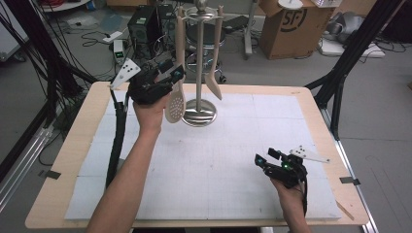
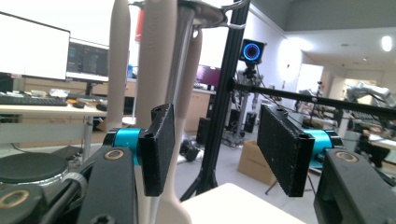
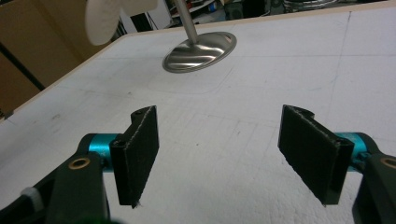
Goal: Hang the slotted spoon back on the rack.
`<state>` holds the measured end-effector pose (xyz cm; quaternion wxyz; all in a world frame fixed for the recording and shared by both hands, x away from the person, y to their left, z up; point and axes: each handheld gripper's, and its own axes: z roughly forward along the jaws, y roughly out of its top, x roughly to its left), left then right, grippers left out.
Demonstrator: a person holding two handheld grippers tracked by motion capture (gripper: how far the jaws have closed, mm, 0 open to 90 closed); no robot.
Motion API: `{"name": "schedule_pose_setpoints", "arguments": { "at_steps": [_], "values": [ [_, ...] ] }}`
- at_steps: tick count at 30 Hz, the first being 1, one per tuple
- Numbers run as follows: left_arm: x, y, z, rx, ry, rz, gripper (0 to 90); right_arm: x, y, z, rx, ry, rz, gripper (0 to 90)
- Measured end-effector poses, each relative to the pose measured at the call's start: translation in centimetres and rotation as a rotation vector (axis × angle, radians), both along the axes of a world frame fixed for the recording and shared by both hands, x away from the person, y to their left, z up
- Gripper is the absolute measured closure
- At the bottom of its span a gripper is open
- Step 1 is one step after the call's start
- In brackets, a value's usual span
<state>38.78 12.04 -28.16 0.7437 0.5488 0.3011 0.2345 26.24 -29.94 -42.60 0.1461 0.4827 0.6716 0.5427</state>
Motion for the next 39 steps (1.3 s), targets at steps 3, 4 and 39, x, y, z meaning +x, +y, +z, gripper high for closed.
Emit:
{"name": "schedule_pose_setpoints", "arguments": {
  "at_steps": [3, 4, 39],
  "values": [
    [-0.1, -1.2, 0.6, -0.007, -0.016, 0.016, 46.9, 0.0, -0.1, 0.0, 0.003, -0.008, -0.006, 28.2],
    [-0.1, -1.7, 0.7, -0.005, -0.022, 0.022, 47.0, -0.1, -0.1, 0.1, 0.005, -0.003, -0.003, 28.2],
    [0.9, -7.3, 1.2, 0.044, 0.013, 0.017, 49.1, -0.2, -0.5, 0.0, 0.014, -0.017, -0.009, 28.0]
  ]
}}
